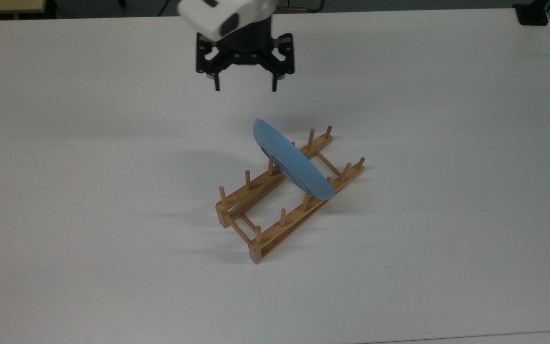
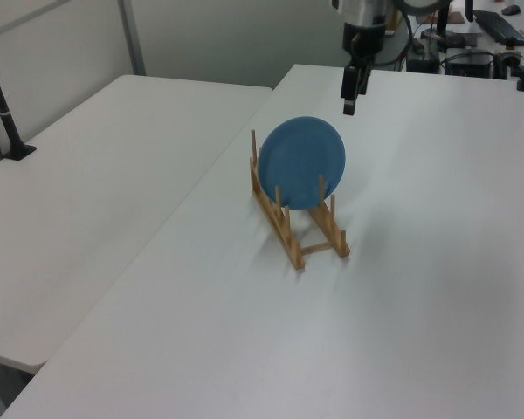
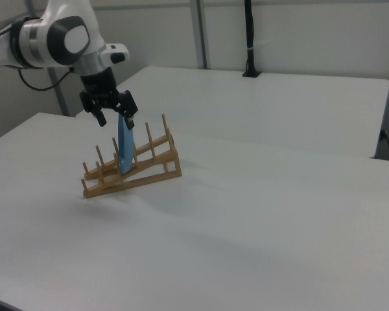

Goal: Pick plate from plate rack
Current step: 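Move the gripper toward the blue plate in the wooden rack, then lower the open gripper onto the plate's rim and close it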

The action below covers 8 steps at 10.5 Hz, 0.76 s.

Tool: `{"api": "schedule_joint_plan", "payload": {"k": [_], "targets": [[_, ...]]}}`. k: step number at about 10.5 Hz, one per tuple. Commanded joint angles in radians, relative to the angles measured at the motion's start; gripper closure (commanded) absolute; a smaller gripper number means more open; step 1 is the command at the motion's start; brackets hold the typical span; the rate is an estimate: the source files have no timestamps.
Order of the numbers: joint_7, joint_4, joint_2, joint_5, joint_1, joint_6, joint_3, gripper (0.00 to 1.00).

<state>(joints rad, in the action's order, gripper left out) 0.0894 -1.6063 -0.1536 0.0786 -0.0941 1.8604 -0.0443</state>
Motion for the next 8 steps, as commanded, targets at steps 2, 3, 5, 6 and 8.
{"api": "schedule_joint_plan", "payload": {"k": [2, 3, 5, 6, 8], "targets": [[0.006, 0.003, -0.018, 0.189, -0.082, 0.100, 0.006, 0.05], [0.010, 0.003, -0.026, 0.281, -0.114, 0.120, 0.006, 0.11], [0.071, 0.003, -0.059, 0.389, -0.156, 0.169, 0.006, 0.21], [0.091, 0.003, -0.082, 0.415, -0.162, 0.198, 0.006, 0.21], [0.134, 0.006, -0.139, 0.435, -0.176, 0.249, 0.006, 0.37]]}}
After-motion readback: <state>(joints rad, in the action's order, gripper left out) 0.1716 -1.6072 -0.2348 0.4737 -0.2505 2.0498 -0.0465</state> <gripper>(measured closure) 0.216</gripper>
